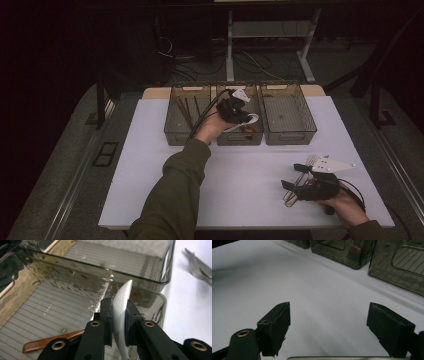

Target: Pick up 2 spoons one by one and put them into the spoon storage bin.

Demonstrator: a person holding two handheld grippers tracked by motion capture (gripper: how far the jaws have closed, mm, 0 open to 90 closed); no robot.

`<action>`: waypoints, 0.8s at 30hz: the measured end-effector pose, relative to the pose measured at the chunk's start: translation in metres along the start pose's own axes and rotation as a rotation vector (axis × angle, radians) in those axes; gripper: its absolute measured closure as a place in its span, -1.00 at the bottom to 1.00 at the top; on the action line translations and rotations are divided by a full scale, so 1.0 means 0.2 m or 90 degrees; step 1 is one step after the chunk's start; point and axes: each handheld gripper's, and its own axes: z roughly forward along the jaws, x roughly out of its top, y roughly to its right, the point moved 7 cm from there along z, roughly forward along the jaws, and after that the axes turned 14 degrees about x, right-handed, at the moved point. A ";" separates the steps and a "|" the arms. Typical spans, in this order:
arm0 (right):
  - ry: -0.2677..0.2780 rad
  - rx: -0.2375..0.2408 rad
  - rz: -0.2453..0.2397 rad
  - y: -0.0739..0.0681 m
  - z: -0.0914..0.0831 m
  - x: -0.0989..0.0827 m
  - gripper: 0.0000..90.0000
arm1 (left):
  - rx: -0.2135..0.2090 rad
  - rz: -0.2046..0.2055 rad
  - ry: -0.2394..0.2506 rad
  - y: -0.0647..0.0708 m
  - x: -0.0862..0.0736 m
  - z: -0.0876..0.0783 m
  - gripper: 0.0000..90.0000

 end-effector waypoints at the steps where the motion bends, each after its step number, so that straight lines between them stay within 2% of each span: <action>1: 0.001 -0.001 -0.001 0.00 0.00 0.00 -0.59 | -0.004 -0.006 0.000 0.00 0.00 0.00 0.64; 3: 0.002 -0.001 -0.002 0.00 0.00 0.00 -0.59 | -0.004 -0.014 0.004 0.01 0.00 0.00 0.50; 6: 0.003 -0.002 -0.001 0.00 -0.01 0.00 -0.59 | -0.004 -0.005 0.014 0.01 0.01 -0.02 0.36; 9: 0.006 -0.003 -0.002 0.01 -0.01 0.00 -0.59 | -0.014 -0.031 0.029 0.03 0.02 -0.05 0.24; 12: 0.007 -0.004 0.000 0.01 -0.01 0.01 -0.59 | -0.020 -0.046 0.035 0.05 0.02 -0.08 0.14; 14: 0.008 -0.006 0.003 0.01 -0.01 0.01 -0.59 | -0.021 -0.046 0.044 0.06 0.01 -0.11 0.07; 17: 0.004 -0.008 0.004 0.02 -0.02 0.01 -0.59 | -0.025 -0.073 0.055 0.08 -0.01 -0.16 -0.02; 24: -0.009 -0.018 0.013 0.04 -0.04 0.00 -0.59 | -0.017 -0.074 0.058 0.15 -0.08 -0.26 -0.17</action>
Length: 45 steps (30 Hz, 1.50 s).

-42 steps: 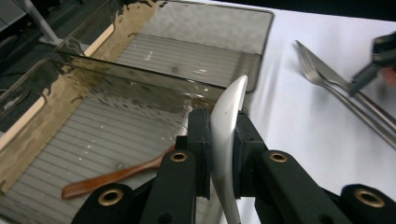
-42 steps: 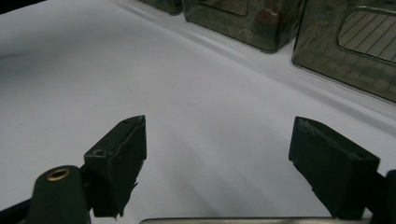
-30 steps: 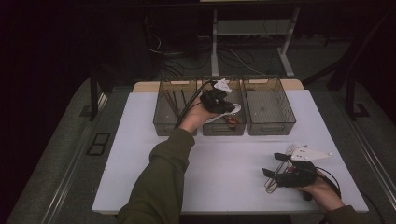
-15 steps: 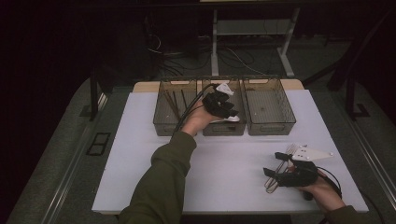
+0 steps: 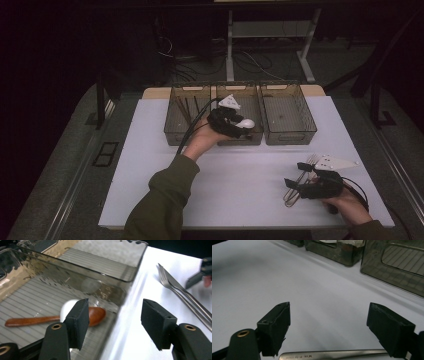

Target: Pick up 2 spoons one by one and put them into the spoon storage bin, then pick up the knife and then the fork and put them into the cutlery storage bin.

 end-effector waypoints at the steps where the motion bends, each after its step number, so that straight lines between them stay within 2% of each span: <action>1: -0.001 -0.002 -0.001 0.00 0.00 0.00 -0.59 | 0.002 0.005 0.001 0.01 -0.02 -0.02 -0.18; 8: -0.013 -0.002 -0.003 -0.01 -0.02 0.01 -0.59 | -0.001 -0.015 0.007 0.10 -0.13 -0.11 -0.26; 15: -0.020 0.017 -0.013 -0.03 -0.03 0.01 -0.66 | 0.003 -0.027 0.005 0.18 -0.28 -0.20 -0.30; 22: -0.018 0.059 0.004 -0.05 -0.05 0.03 -0.70 | 0.020 -0.034 0.019 0.20 -0.39 -0.30 -0.40; 24: -0.023 0.059 0.000 -0.05 -0.05 0.03 -0.70 | 0.024 -0.043 0.025 0.20 -0.43 -0.33 -0.43; 26: -0.030 0.064 0.002 -0.06 -0.05 0.02 -0.68 | 0.030 -0.042 0.028 0.20 -0.46 -0.35 -0.47; 32: -0.047 0.073 0.009 -0.06 -0.05 0.01 -0.41 | 0.040 -0.060 0.041 0.20 -0.58 -0.45 -0.58; 38: -0.060 0.090 0.011 -0.07 -0.06 0.01 0.00 | 0.047 -0.078 0.049 0.19 -0.68 -0.53 -0.69; 45: -0.100 0.098 0.006 -0.08 -0.05 -0.02 0.50 | 0.058 -0.087 0.041 0.20 -0.78 -0.58 -0.79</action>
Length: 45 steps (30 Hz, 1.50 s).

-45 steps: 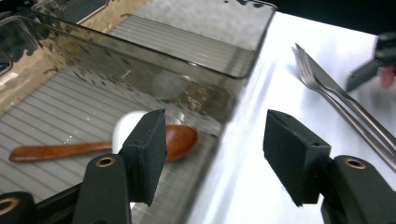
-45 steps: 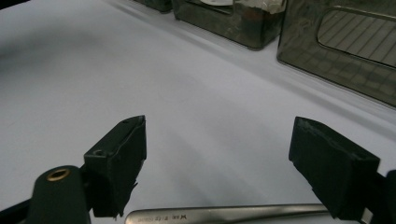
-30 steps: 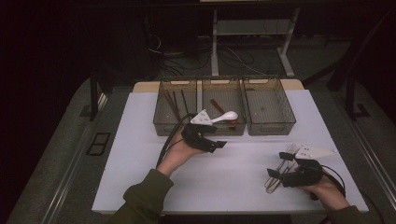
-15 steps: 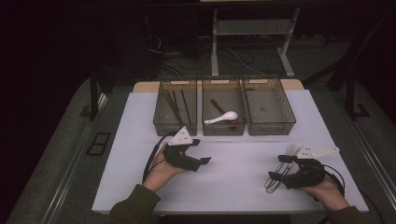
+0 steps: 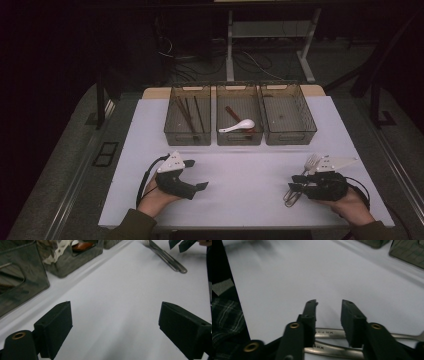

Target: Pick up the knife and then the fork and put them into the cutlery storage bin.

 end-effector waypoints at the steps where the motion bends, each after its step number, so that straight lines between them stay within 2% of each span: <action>1: -0.011 -0.003 0.001 0.00 0.01 -0.01 0.56 | 0.004 -0.004 0.000 0.00 -0.01 -0.01 -0.82; 6: -0.048 -0.009 -0.005 0.00 0.02 -0.04 0.85 | 0.026 -0.012 -0.007 -0.01 -0.05 -0.03 -0.96; 9: -0.062 -0.006 -0.003 0.00 0.02 -0.05 0.98 | 0.028 -0.009 -0.010 -0.01 -0.07 -0.05 -0.99; 13: -0.073 -0.005 -0.003 0.00 0.02 -0.07 0.98 | 0.029 -0.014 -0.008 -0.01 -0.07 -0.05 -1.00; 19: -0.081 -0.023 0.008 0.03 0.03 -0.10 0.98 | 0.022 -0.006 -0.015 0.00 -0.07 -0.03 -1.00; 25: -0.090 -0.029 -0.001 0.04 0.06 -0.11 0.98 | 0.023 -0.007 -0.018 0.00 -0.07 -0.03 -1.00; 34: -0.082 -0.039 -0.013 0.05 0.11 -0.08 0.98 | 0.022 -0.003 -0.023 0.00 -0.07 -0.02 -1.00; 45: -0.074 -0.049 -0.020 0.11 0.18 0.01 0.98 | 0.021 0.001 -0.024 0.00 -0.07 -0.02 -1.00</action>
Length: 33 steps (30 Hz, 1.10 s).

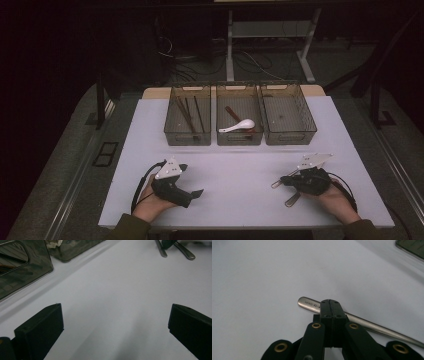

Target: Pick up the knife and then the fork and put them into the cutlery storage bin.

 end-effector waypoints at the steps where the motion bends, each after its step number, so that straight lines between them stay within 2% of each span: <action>1: 0.000 -0.001 0.002 0.00 0.01 0.01 0.98 | 0.000 -0.001 0.000 0.00 0.00 0.00 -1.00; 17: 0.005 -0.012 0.001 0.12 0.10 0.14 0.98 | -0.002 0.004 0.000 0.00 0.00 0.00 -1.00; 25: 0.006 -0.023 0.000 0.20 0.14 0.22 0.98 | -0.006 0.007 -0.001 0.00 0.00 0.00 -1.00; 30: 0.009 -0.020 0.002 0.21 0.14 0.24 0.98 | -0.007 0.008 -0.001 0.00 0.00 0.00 -1.00; 33: 0.016 -0.004 0.009 0.20 0.10 0.25 0.82 | -0.008 0.007 0.000 0.00 0.00 0.00 -1.00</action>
